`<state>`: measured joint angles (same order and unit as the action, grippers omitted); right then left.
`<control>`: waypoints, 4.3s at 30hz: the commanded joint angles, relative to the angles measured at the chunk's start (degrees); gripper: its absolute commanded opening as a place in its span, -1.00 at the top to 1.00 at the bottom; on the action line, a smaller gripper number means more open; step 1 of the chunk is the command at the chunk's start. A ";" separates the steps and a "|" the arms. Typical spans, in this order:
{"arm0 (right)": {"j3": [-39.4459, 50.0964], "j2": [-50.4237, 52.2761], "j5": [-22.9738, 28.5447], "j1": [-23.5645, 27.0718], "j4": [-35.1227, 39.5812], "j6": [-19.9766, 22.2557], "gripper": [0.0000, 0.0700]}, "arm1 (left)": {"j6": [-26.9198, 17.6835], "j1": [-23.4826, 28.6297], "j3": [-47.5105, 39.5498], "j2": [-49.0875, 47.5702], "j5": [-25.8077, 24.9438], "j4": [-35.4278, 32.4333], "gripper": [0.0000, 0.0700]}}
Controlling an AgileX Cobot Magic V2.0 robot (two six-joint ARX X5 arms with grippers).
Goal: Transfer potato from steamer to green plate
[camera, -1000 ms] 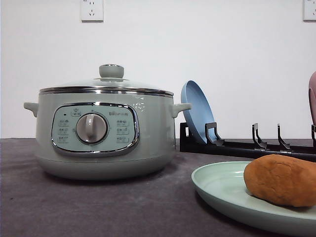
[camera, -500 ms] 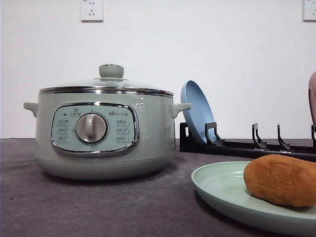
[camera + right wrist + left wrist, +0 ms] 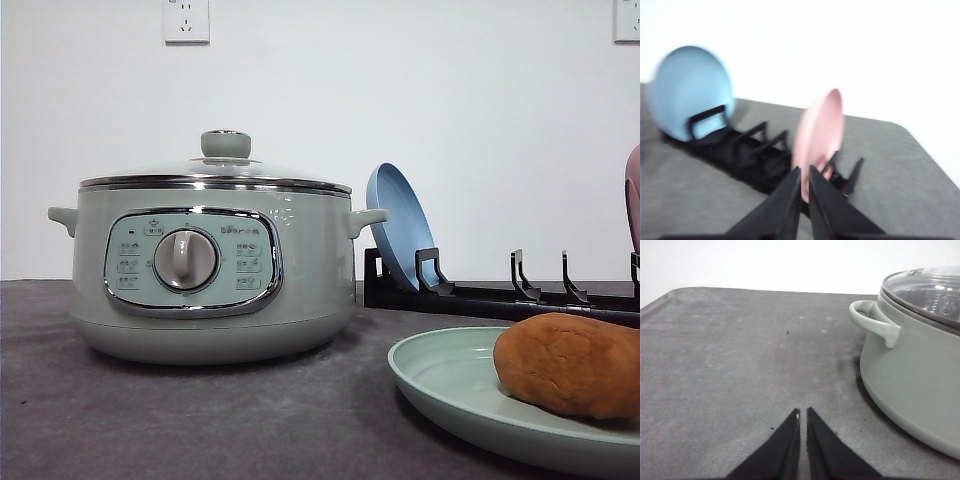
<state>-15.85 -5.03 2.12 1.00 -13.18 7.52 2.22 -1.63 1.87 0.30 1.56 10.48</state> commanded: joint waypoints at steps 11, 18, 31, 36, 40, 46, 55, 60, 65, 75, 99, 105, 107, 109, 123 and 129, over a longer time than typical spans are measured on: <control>14.93 4.82 -3.45 3.69 2.47 -2.55 0.96 | -0.66 0.11 -1.18 -0.09 0.17 0.33 0.95; 15.18 4.82 -3.72 3.74 2.89 -2.63 0.96 | -0.66 0.11 -1.18 -0.11 0.17 0.28 0.96; 15.18 4.82 -3.64 3.63 4.21 -2.61 0.96 | -0.68 0.11 -1.18 -0.11 0.17 0.28 0.95; 15.18 4.82 -3.64 3.63 4.21 -2.59 0.96 | -0.67 0.11 -1.18 -0.11 0.17 0.28 0.95; 15.14 4.82 -3.64 3.65 4.19 -2.61 0.96 | -0.68 0.11 -1.18 -0.11 0.17 0.28 0.95; 15.14 4.82 -3.64 3.65 4.21 -2.61 0.96 | -0.66 0.11 -1.18 -0.11 0.17 0.28 0.95; 15.14 4.82 -3.64 3.76 4.19 -2.59 0.96 | -0.68 0.11 -1.18 -0.11 0.17 0.28 0.96; 15.14 4.82 -3.64 3.76 4.19 -2.59 0.96 | -0.67 0.11 -1.18 -0.11 0.17 0.28 0.95; 15.14 4.82 -3.64 3.76 4.19 -2.59 0.96 | -0.66 0.11 -1.18 -0.11 0.17 0.28 0.96; 15.14 4.82 -3.64 3.76 4.19 -2.61 0.96 | -0.66 0.11 -1.18 -0.11 0.17 0.28 0.95; 15.14 4.82 -3.64 3.76 4.19 -2.59 0.96 | -0.68 0.11 -1.18 -0.11 0.17 0.28 0.95; 15.14 4.82 -3.64 3.76 4.19 -2.61 0.96 | -0.66 0.11 -1.18 -0.11 0.17 0.28 0.95; 15.14 4.82 -3.64 3.76 4.19 -2.59 0.96 | -0.66 0.11 -1.18 -0.11 0.17 0.28 0.96; 15.14 4.82 -3.64 3.76 4.19 -2.59 0.96 | -0.68 0.11 -1.18 -0.11 0.17 0.28 0.96; 15.14 4.82 -3.64 3.76 4.19 -2.59 0.96 | -0.68 0.11 -1.18 -0.11 0.17 0.28 0.96; 15.14 4.82 -3.64 3.76 4.21 -2.59 0.96 | -0.66 0.11 -1.18 -0.11 0.17 0.28 0.96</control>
<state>-0.97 -0.30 -1.52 4.60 -9.63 5.56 2.22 -1.63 1.87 0.30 1.56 10.48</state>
